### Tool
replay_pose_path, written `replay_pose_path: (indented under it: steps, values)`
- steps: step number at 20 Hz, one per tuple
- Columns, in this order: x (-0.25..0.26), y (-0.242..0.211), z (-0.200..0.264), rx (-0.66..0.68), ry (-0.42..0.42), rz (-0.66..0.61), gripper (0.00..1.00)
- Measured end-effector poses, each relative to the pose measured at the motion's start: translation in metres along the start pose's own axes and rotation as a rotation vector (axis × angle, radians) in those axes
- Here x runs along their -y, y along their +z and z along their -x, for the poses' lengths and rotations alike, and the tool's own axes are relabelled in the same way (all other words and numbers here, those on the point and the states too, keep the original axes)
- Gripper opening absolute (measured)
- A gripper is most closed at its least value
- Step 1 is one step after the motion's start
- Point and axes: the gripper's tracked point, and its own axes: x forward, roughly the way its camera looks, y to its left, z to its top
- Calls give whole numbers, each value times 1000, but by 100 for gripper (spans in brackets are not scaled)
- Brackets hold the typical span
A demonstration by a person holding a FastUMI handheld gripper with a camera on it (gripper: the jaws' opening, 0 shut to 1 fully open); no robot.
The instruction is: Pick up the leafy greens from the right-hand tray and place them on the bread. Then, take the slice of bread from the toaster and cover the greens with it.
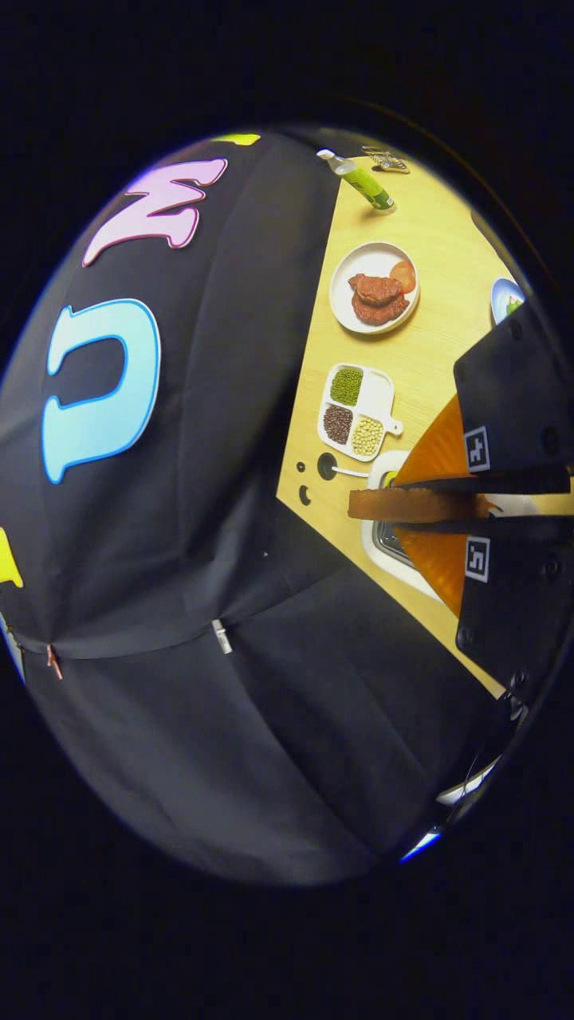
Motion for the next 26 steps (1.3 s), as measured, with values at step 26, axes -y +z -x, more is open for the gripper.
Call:
replay_pose_path:
  steps: [26]
  values:
    - [207,-157,149,16,-219,-339,15]
